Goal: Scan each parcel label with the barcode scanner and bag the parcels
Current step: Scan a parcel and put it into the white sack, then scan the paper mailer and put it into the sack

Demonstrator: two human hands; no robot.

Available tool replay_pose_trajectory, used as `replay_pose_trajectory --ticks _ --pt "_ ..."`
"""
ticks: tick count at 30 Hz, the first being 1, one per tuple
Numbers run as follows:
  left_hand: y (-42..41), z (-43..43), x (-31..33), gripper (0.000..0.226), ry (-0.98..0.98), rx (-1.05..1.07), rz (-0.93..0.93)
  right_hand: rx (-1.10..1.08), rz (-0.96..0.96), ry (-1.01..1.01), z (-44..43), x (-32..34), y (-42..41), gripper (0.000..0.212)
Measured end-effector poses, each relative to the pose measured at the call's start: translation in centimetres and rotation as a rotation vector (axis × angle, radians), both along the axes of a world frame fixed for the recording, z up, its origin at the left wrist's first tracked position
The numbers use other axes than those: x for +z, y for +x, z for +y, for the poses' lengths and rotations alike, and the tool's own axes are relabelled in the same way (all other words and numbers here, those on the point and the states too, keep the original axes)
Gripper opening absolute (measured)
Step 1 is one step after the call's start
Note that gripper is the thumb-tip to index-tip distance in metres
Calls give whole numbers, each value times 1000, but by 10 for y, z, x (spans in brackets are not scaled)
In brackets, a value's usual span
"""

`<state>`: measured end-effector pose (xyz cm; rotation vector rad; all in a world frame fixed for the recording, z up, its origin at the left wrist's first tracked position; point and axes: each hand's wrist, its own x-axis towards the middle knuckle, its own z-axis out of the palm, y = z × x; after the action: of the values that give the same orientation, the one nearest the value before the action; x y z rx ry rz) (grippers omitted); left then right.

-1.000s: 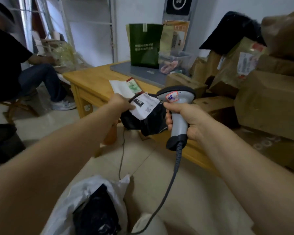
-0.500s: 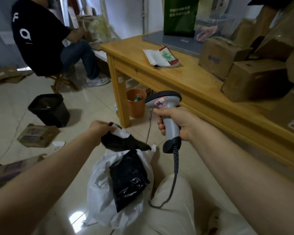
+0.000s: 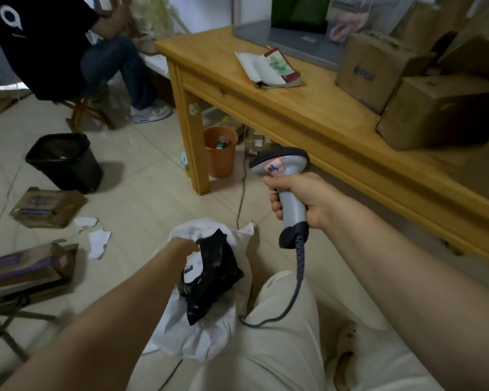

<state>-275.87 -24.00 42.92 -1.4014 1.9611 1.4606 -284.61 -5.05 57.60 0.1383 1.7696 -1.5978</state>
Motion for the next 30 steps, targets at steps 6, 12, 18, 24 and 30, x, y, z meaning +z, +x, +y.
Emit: replay_pose_trajectory --ticks 6,12,18,24,30 --pt "-52 15 73 21 -113 89 369 -8 162 5 17 39 10 18" --pt "-100 89 189 33 -230 -153 703 -120 419 -35 63 105 27 21" --pt "-113 185 296 42 -221 -416 1076 -338 647 -137 132 182 51 21" --pt "-125 278 378 41 -200 -590 1278 -589 760 -267 205 244 64 19" --pt "-156 329 414 73 -763 -830 1316 -715 750 -266 273 273 58 21"
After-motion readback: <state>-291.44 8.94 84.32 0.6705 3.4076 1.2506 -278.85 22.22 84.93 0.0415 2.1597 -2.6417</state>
